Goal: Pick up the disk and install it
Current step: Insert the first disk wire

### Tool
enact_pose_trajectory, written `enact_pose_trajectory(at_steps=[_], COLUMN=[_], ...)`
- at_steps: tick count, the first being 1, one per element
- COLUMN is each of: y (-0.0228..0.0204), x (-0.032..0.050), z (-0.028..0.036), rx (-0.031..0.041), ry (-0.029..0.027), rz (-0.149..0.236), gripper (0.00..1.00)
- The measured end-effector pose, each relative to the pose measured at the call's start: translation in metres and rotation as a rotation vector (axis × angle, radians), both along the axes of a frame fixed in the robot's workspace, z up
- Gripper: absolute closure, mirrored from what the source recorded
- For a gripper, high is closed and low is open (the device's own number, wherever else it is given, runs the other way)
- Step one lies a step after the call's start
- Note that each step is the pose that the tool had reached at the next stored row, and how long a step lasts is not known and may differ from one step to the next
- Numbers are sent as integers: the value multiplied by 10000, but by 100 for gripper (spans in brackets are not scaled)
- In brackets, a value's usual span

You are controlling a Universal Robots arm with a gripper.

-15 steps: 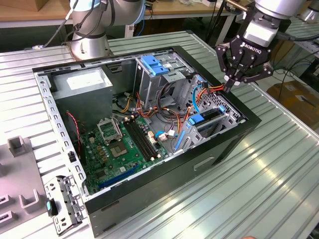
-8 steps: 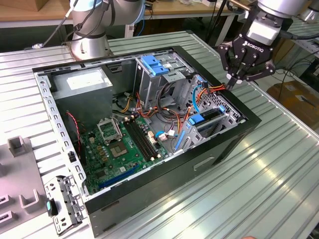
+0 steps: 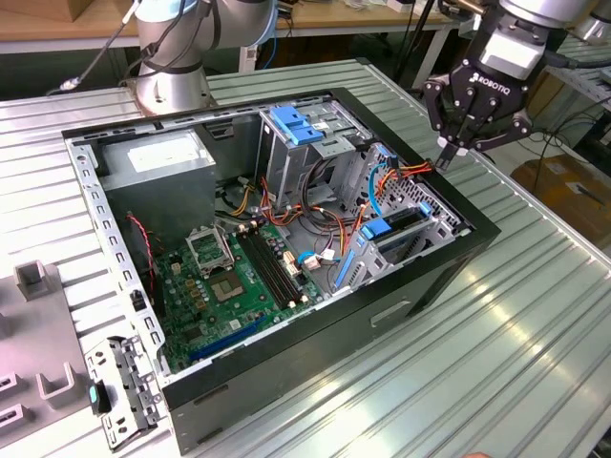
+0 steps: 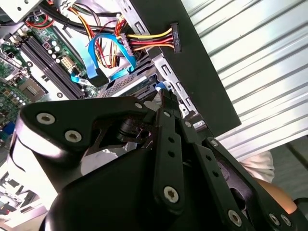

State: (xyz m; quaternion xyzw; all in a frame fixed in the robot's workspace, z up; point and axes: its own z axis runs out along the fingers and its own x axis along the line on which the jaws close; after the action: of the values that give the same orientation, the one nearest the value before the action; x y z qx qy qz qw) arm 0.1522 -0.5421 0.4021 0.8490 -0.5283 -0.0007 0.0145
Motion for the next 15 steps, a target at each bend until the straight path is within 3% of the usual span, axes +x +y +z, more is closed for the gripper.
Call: enact_pose_trajectory(at_steps=[9, 12, 15], y=[3, 4, 20], x=[3, 28, 77], z=[4, 4, 4], rx=[-8, -8, -9], ry=[4, 4, 3], rz=[1, 386, 490], gripper=[89, 89, 89])
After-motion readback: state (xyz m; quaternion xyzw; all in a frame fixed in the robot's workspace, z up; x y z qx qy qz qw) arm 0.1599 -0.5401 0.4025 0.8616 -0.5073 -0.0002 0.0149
